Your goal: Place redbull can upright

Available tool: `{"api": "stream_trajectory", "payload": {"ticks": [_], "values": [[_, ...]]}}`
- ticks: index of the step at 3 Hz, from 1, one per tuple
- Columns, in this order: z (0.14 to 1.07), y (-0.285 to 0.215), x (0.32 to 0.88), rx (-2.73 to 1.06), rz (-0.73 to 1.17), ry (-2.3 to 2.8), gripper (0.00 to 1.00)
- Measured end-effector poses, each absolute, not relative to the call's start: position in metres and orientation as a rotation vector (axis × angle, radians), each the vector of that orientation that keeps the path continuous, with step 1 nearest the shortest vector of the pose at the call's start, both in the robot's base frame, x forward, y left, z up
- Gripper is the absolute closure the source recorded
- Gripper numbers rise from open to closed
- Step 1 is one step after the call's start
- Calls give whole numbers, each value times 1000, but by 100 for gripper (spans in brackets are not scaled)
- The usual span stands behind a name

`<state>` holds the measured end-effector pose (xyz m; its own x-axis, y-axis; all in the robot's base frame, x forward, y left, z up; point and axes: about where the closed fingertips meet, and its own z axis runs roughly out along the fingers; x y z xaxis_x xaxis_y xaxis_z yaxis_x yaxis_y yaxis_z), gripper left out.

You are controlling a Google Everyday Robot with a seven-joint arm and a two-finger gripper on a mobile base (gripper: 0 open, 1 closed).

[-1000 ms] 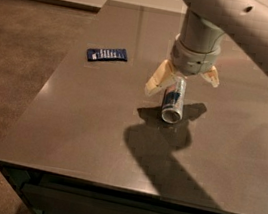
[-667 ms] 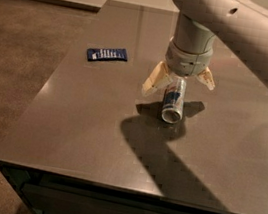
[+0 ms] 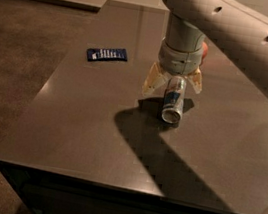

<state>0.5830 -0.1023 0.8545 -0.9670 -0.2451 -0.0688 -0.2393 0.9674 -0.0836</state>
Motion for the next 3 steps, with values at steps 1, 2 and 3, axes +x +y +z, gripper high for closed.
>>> {"api": "stream_trajectory", "payload": {"ticks": [1,2,3], "values": [[855,-98,585,-376,-114,3039,41],[862,-93,587,-404,-100,3017,65],[879,-84,591,-509,-72,2952,88]]}}
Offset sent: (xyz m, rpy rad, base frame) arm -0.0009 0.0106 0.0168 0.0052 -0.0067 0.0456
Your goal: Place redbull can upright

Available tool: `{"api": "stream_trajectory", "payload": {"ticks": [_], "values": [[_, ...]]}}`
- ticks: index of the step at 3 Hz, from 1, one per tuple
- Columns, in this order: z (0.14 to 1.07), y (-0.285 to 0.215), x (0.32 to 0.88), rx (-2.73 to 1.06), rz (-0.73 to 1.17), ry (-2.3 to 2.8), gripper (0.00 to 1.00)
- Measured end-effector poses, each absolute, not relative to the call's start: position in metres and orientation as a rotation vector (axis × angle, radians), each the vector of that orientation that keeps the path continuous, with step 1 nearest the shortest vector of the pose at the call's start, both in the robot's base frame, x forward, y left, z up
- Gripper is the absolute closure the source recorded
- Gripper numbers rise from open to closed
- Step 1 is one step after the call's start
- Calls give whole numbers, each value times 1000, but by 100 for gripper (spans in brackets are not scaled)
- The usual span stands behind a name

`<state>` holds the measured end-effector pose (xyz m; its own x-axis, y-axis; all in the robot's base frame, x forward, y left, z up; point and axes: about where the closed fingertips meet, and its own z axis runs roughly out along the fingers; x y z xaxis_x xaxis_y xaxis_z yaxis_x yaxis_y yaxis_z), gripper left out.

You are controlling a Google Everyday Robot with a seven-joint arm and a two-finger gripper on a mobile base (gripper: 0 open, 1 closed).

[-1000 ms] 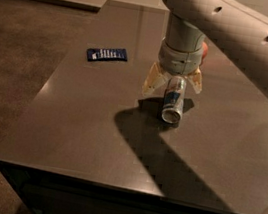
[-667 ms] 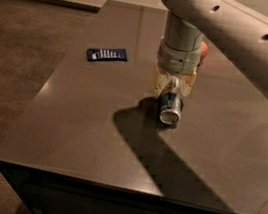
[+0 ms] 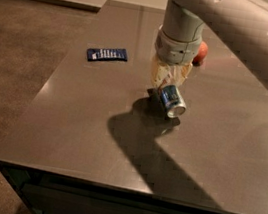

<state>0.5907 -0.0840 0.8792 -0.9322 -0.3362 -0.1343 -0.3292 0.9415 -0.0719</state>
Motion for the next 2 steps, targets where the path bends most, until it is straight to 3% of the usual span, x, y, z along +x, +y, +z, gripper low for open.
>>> {"api": "stream_trajectory", "payload": {"ticks": [1,2], "values": [[905,-70,594,-683,-38,2830,100],[929,-57,590,-865,4,2664,100]]}}
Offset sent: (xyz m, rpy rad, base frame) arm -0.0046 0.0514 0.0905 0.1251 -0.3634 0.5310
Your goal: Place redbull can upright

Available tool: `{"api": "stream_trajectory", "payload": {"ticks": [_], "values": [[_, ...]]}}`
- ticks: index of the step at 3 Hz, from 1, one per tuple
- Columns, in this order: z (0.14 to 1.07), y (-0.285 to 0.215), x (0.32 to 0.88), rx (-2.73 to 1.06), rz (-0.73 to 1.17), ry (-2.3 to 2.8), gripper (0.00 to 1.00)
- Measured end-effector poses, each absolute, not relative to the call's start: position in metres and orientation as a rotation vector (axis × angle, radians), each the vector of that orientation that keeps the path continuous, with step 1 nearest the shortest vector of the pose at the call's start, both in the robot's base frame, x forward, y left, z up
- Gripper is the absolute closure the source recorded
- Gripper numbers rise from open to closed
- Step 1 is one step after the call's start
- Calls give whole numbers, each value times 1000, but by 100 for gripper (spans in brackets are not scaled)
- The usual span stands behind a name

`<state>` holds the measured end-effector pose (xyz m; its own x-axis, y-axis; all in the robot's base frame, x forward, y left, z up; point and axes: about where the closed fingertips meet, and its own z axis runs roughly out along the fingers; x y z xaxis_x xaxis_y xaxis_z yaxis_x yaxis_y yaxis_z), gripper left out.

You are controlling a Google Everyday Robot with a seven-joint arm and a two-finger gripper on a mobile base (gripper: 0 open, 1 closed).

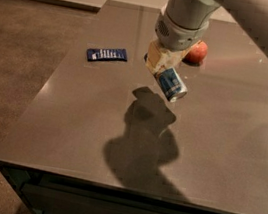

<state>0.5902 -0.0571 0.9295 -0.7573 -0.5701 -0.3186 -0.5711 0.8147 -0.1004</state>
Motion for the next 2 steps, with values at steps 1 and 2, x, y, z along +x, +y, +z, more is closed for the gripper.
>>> {"api": "stream_trajectory", "payload": {"ticks": [1,2], "values": [[950,-48,587,-1014,60,2455,100],[956,-50,584,-1086,126,2274,100]]}}
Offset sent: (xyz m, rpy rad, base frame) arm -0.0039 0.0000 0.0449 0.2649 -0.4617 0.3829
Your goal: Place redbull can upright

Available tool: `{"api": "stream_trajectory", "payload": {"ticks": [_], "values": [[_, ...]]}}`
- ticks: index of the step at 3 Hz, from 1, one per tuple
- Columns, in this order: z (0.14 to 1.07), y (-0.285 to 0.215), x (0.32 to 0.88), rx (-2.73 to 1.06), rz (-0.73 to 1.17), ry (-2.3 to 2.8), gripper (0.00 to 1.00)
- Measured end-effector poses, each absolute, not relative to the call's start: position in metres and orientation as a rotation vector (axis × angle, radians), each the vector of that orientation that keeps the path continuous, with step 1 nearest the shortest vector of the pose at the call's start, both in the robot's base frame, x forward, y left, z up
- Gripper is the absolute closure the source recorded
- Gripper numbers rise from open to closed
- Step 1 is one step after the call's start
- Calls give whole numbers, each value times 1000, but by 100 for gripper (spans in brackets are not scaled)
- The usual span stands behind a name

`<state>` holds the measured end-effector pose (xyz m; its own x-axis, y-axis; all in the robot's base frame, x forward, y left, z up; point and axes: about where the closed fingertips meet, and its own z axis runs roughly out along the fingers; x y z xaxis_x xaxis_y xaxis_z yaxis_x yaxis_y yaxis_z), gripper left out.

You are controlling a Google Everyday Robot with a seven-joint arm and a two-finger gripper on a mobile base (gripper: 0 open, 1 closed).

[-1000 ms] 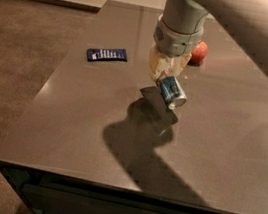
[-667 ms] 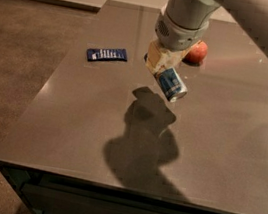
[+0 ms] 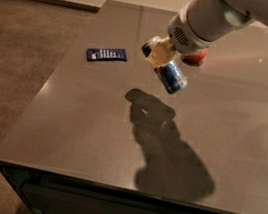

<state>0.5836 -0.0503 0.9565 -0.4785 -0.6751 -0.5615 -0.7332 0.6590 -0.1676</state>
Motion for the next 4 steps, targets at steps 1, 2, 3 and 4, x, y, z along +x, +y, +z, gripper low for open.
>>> {"api": "stream_trajectory", "payload": {"ticks": [1,2,3,4], "values": [[956,-59,580,-1084,206,2116,100],[953,-65,580,-1029,290,1975,100],[951,-69,582,-953,374,1848,100],[949,-74,581,-919,425,1734,100]]}}
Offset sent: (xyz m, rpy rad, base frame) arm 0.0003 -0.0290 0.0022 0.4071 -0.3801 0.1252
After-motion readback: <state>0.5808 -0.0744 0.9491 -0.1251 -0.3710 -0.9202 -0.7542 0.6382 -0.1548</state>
